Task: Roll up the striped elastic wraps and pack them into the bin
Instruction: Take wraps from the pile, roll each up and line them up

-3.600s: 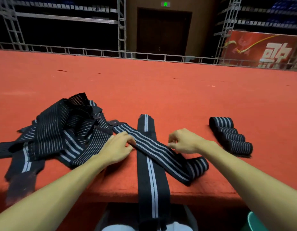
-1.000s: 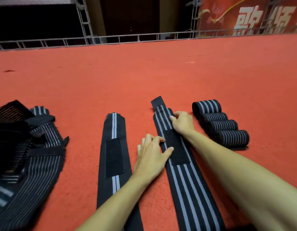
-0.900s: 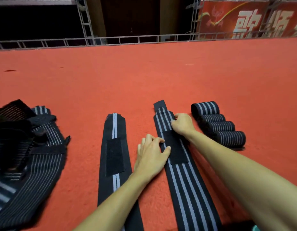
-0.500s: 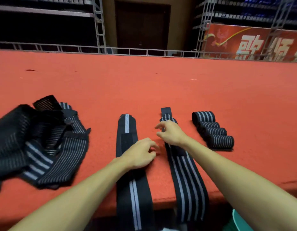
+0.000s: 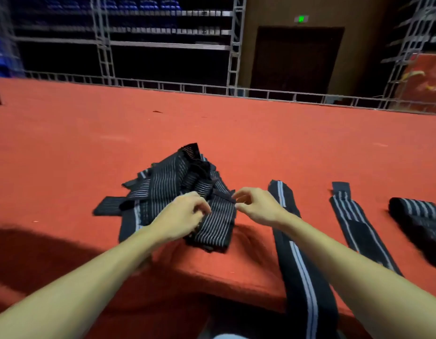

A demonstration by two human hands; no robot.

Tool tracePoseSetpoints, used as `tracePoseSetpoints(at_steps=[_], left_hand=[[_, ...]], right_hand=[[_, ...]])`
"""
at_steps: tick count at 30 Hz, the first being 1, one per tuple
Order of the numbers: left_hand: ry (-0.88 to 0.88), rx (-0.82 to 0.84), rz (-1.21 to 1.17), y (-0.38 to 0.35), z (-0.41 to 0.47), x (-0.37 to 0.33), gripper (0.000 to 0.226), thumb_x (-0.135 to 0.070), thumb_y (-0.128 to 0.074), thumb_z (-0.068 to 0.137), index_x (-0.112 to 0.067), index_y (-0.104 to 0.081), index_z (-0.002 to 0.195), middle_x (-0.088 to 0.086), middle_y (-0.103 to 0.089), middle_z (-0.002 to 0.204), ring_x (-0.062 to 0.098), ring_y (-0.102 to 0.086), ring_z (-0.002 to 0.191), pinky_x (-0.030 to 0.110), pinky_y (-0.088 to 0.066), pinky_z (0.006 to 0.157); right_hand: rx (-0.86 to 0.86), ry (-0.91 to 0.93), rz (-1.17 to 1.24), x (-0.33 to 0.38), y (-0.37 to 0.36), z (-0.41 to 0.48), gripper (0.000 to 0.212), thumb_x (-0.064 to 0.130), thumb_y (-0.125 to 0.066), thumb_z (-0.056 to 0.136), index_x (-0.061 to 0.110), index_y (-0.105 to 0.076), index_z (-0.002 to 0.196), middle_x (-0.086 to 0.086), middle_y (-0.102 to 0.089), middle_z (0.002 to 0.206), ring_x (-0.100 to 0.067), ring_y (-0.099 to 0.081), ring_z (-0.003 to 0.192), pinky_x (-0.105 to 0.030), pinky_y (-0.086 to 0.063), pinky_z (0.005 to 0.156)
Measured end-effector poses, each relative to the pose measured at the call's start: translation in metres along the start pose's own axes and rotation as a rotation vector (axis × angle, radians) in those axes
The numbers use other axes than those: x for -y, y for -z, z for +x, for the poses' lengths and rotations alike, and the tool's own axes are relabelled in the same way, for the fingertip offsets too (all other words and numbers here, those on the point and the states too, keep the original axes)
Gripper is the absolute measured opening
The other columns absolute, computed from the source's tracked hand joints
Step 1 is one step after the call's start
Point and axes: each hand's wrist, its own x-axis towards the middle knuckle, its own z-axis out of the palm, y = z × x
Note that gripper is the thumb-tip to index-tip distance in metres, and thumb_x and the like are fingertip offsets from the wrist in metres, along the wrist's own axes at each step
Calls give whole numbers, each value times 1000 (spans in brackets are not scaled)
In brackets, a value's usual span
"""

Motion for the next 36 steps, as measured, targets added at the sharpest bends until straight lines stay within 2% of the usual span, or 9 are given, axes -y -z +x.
tracePoseSetpoints(at_steps=[4, 7, 11, 14, 21, 25, 30, 33, 36], left_hand=[[86, -36, 78, 11, -19, 50, 33, 1, -50, 79, -19, -69, 97, -7, -58, 100, 13, -55, 102, 31, -42, 96], [101, -52, 100, 1, -33, 68, 31, -5, -52, 83, -19, -66, 108, -8, -56, 113, 11, -49, 113, 33, -37, 104], [32, -101, 217, -16, -39, 73, 37, -14, -53, 85, -19, -61, 121, -8, -53, 128, 9, -42, 125, 28, -29, 110], [25, -111, 244, -17, -35, 76, 38, -15, -53, 86, -18, -61, 123, -7, -54, 129, 11, -43, 126, 27, -28, 108], [-4, -126, 298, -15, -36, 70, 42, -15, -52, 87, -19, -57, 129, -5, -55, 127, 14, -46, 123, 32, -36, 104], [36, -86, 295, -17, -29, 56, 44, -19, -47, 92, -21, -50, 136, -6, -49, 135, 13, -41, 128, 31, -32, 106], [53, -63, 328, -25, -18, 33, 43, -30, -41, 96, -25, -45, 138, -9, -45, 138, 11, -38, 129, 31, -28, 108], [116, -26, 367, -31, -20, 32, 43, -31, -40, 96, -24, -45, 138, -7, -45, 137, 12, -37, 130, 33, -26, 109], [164, 0, 400, -36, -22, 33, 44, -31, -41, 96, -24, -45, 139, -5, -44, 137, 14, -36, 131, 36, -23, 111]], right_hand=[[64, 77, 2, 25, -32, 20, 23, 17, -60, 89, 15, -69, 110, 1, -71, 111, -7, -61, 99, -9, -35, 77], [137, 82, -12, 37, -59, 34, 27, 25, -63, 88, 14, -66, 113, 0, -69, 115, -13, -62, 108, -16, -42, 88], [245, 37, -263, 43, -91, 49, 74, 59, -71, 73, 13, -51, 127, -8, -52, 125, -25, -47, 119, -40, -40, 101], [269, -119, -210, 41, -92, 58, 93, 63, -80, 57, 14, -43, 127, -6, -47, 129, -27, -46, 121, -43, -41, 102], [329, -54, -281, 40, -60, 57, 50, 49, -81, 67, 17, -43, 63, 4, -49, 65, -16, -48, 66, -30, -33, 53], [334, 47, -420, 37, -32, 48, 35, 41, -76, 75, 17, -50, 72, 0, -57, 73, -23, -54, 77, -34, -42, 67], [347, 104, -741, 32, -6, 32, 15, 28, -64, 84, 19, -56, 93, 3, -63, 96, -22, -54, 94, -36, -28, 82], [444, 52, -739, 23, 4, 16, 22, 22, -59, 87, 24, -64, 108, 4, -68, 109, -21, -57, 107, -39, -35, 96], [450, 5, -540, 11, 17, 2, 35, 2, -52, 81, 21, -71, 103, 1, -71, 105, -19, -64, 102, -32, -51, 90]])
